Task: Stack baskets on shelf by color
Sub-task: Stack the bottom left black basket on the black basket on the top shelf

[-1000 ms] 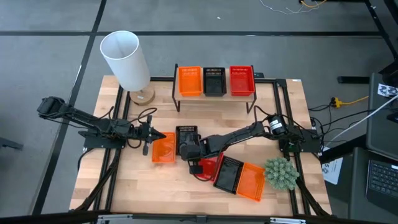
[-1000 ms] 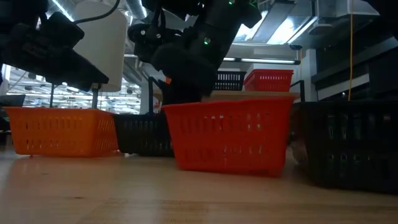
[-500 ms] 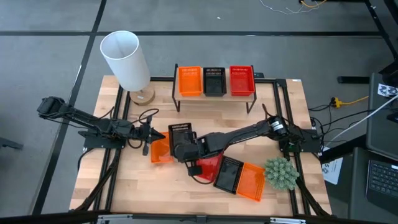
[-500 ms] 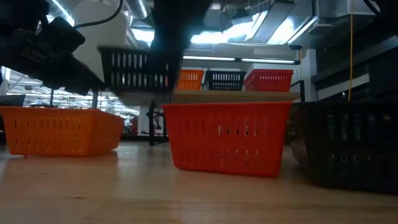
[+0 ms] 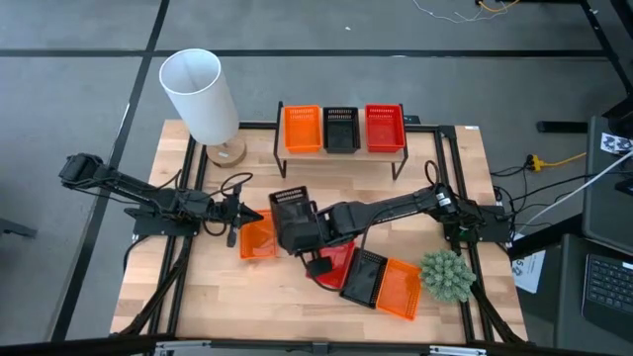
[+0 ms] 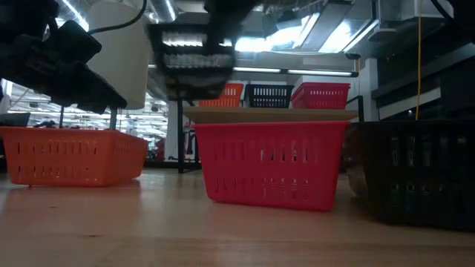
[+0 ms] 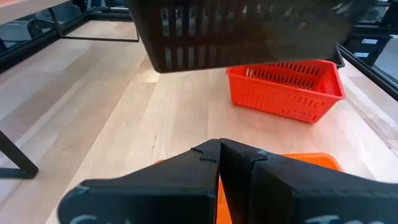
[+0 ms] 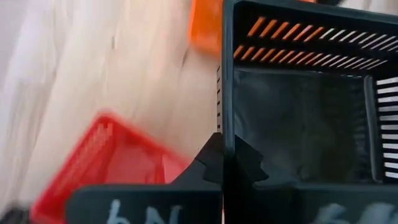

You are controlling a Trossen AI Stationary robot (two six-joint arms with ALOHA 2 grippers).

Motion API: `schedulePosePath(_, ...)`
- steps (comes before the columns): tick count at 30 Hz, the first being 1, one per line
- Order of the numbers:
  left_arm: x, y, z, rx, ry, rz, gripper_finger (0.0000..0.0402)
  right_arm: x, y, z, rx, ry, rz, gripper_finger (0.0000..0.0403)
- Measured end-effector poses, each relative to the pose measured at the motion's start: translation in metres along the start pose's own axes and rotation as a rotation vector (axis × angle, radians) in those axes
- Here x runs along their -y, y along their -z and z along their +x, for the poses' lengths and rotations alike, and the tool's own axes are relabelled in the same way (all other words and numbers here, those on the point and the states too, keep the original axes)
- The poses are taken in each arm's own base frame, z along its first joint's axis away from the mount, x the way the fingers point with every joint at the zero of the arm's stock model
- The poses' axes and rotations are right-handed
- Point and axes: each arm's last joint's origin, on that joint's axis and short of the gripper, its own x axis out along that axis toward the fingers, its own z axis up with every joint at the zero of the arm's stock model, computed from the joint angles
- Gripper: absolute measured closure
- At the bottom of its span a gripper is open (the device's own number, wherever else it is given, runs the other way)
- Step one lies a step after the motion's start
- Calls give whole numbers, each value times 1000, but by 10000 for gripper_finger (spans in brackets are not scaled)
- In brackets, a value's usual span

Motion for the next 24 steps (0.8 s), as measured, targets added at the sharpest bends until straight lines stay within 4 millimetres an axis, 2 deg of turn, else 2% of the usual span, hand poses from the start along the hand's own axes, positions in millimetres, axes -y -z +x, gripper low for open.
schedulePosePath(7, 0, 0, 0, 0, -2, 0, 401, 6, 27, -20, -234, -7, 9, 403)
schedulePosePath(12, 0, 0, 0, -4, -2, 1, 401, 8, 36, -63, -206, 5, 11, 403)
schedulePosePath(15, 0, 2, 0, -16, -5, 4, 401, 12, 44, -97, -153, 57, -14, 403)
schedulePosePath(19, 0, 2, 0, -16, -10, 4, 401, 35, 60, -146, -63, 253, 21, 403)
schedulePosePath(21, 0, 2, 0, -16, -11, 4, 401, 50, 68, -163, -18, 335, 34, 403)
schedulePosePath(24, 0, 2, 0, -17, -11, 4, 401, 73, 80, -178, 20, 395, 48, 403)
